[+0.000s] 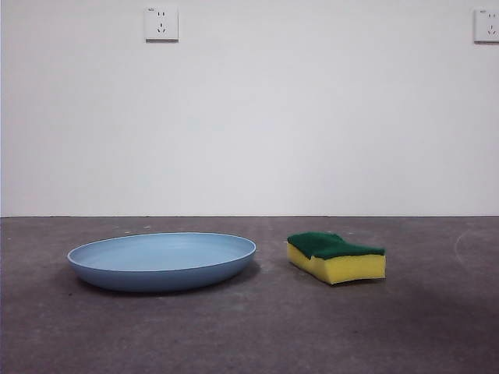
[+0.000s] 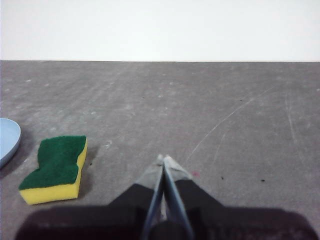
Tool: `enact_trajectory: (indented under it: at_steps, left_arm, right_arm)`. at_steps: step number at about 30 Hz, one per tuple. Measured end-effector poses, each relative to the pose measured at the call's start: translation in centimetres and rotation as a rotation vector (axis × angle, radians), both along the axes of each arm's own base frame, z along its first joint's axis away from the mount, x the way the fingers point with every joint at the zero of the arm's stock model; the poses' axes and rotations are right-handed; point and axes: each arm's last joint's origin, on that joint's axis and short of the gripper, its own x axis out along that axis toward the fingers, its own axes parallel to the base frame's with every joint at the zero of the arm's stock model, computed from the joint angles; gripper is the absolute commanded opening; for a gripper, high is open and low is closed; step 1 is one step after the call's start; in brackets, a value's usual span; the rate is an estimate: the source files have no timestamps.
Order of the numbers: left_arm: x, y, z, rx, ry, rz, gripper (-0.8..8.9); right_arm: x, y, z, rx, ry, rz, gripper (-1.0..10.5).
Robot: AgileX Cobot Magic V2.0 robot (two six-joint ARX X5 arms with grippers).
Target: Pick up the plate,pick up the cloth,clean the plate with the cloth
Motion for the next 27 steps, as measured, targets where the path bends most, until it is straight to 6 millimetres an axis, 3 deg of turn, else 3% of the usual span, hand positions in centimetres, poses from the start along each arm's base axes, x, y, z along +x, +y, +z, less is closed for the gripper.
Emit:
enact_trajectory:
  at_steps: [6, 27]
  left_arm:
    - [0.0, 0.0, 0.0, 0.0, 0.0, 0.0, -0.03]
    - [0.0, 0.0, 0.0, 0.0, 0.0, 0.0, -0.03]
  right_arm:
    - [0.2, 0.0, -1.5, 0.017, 0.04, -0.002, 0.0]
    - [0.2, 0.0, -1.5, 0.116, 0.053, -0.019, 0.0]
